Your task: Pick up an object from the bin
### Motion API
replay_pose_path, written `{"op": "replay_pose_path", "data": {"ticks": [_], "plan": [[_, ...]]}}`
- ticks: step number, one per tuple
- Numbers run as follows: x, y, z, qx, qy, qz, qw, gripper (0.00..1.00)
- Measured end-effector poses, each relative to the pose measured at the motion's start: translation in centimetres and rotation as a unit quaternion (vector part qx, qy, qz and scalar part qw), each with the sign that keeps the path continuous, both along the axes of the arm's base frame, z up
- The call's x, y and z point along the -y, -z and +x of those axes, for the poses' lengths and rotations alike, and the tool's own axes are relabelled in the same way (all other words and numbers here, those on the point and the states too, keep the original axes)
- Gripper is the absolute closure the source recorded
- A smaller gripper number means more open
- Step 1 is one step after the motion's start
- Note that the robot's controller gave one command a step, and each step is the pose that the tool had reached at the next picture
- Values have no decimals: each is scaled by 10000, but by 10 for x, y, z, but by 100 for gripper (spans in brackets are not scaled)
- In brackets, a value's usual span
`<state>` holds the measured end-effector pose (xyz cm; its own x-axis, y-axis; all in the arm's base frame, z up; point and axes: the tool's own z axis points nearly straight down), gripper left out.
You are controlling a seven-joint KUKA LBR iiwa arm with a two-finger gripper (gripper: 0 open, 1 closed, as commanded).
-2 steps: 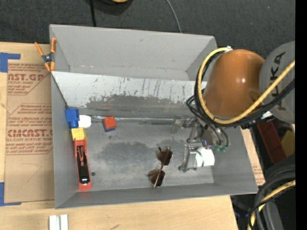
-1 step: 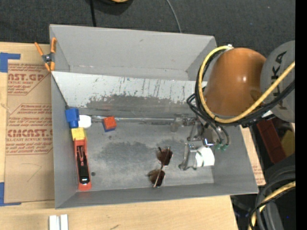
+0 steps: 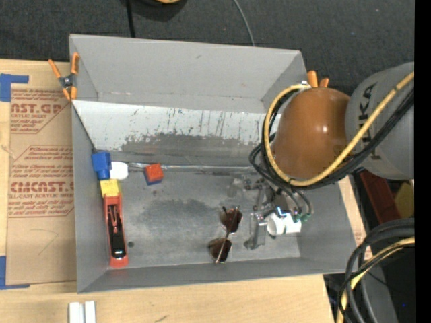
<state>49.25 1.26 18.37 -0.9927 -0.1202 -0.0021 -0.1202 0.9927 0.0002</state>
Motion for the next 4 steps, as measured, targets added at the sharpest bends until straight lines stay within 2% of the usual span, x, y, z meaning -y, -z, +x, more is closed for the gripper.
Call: {"op": "replay_pose_path", "data": {"ticks": [1, 2, 3, 4], "plan": [[-13, 24, -2, -8, -1613, 0, 9869, 0], [-8, 54, -11, 3, -2651, -2, 9642, 0], [-7, 93, -11, 36, -3227, -6, 9465, 0], [-4, 114, -6, 6, -4331, 4, 9013, 100]]}}
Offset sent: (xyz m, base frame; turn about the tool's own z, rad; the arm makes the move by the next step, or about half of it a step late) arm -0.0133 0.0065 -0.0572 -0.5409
